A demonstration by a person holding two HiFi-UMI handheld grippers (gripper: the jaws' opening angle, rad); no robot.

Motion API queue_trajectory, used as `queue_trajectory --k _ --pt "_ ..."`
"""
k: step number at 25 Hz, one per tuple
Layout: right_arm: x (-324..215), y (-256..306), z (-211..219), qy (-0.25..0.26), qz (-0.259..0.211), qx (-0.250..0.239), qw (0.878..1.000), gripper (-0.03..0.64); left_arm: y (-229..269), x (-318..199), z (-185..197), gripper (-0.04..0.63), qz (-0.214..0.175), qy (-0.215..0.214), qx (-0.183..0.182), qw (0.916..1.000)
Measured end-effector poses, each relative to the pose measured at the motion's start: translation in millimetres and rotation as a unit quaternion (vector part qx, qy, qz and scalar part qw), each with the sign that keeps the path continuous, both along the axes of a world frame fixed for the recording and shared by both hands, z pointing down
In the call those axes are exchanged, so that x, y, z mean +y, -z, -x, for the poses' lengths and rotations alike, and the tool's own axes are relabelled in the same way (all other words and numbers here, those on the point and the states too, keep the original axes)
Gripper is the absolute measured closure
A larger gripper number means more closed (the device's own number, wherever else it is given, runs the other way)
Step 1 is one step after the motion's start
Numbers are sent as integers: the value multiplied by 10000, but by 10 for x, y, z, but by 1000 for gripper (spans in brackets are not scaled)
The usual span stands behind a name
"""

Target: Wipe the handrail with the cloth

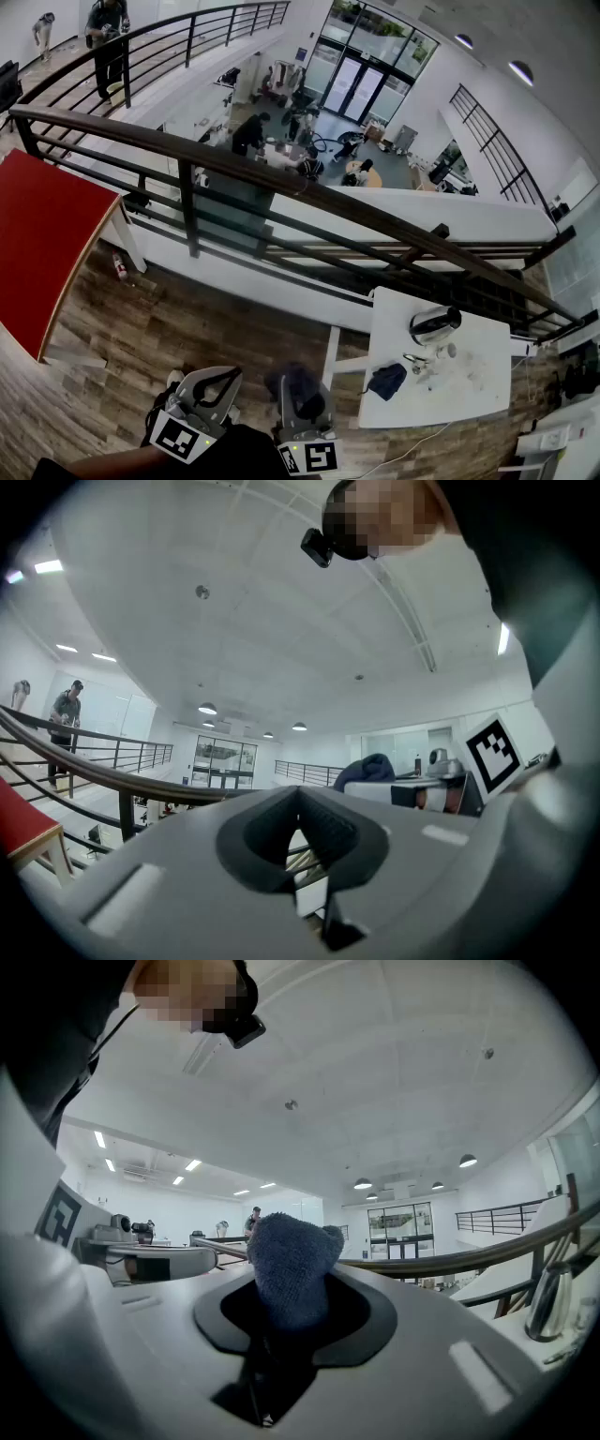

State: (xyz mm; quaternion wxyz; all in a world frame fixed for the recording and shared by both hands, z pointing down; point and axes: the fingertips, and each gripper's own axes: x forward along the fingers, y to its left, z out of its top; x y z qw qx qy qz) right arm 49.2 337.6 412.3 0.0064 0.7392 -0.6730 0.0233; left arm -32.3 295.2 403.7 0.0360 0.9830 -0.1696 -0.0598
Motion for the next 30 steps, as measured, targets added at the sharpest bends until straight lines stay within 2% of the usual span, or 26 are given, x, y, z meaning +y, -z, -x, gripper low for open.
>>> queue_trajectory --k 9,30 --pt "6 6 97 58 -28 21 10000 502 -163 -10 198 595 350 250 -163 9989" --pt "5 -87 -6 3 -78 -69 9999 491 -270 83 89 595 275 354 -470 9979"
